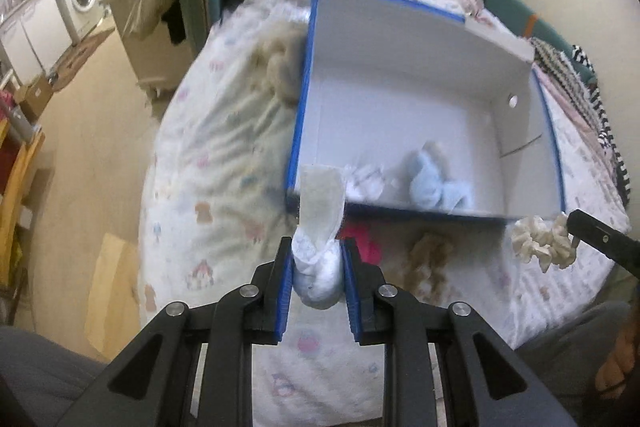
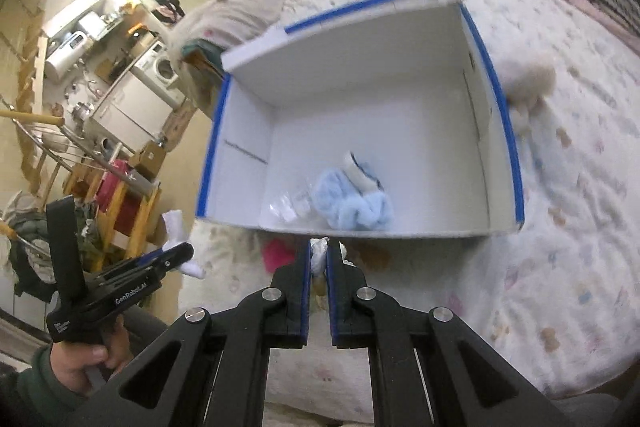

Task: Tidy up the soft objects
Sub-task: 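Lower the white sock into the box with left tool while right drops scrunchie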

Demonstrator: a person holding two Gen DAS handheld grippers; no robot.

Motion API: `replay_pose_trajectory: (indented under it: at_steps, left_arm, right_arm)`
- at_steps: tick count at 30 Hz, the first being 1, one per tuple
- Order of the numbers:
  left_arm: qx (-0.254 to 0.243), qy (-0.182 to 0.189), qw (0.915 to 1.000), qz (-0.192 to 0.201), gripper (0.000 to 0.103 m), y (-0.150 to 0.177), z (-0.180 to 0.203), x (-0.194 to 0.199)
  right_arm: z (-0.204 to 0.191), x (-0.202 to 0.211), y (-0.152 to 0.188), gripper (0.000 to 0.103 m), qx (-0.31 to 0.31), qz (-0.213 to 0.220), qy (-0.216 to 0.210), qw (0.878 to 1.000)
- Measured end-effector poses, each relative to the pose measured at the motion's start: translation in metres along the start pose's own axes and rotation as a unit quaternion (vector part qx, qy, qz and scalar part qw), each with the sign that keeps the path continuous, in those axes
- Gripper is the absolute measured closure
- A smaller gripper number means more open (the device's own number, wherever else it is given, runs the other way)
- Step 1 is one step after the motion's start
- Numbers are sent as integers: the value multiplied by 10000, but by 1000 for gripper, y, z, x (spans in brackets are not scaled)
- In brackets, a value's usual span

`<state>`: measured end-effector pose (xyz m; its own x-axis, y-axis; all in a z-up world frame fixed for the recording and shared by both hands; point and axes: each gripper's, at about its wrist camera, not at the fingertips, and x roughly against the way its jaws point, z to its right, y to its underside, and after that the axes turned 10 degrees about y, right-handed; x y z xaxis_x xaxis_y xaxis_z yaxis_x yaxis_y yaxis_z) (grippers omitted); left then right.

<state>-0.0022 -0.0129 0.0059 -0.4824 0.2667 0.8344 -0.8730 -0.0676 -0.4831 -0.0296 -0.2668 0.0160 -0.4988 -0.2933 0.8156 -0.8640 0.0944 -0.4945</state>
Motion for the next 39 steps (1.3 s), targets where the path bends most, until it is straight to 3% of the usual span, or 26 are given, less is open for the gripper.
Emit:
replay_pose_trajectory:
  at_steps: [8,16,22,29,34,39]
  left_arm:
    - [-359,-118,9990,233,82,-41,18,-3]
    - [-653,-263,9972,257,82,-74,27,-34]
    - [-863,-294,9956,216,82,-80,33,-67]
    - [-876,-305,9956,141,82,-78,33,-93]
    - [-897,-524,9943,231,82,-78,28,-101]
    - [-816,-431,9956,144,82,-79,26,-107]
  right_arm:
    - [-14,12,-32,94,263,428,36,9987]
    - [5,-24,-45,94,48,586,318,9978]
    - [22,-58,-47,94,-275,279,491,9980]
    - [16,-74,-47,94,-79,113,648,9978]
    - [13,-84,-48,94,80,-28,817,9966]
    - [15,-92,-48,94,80,-138,864,9961]
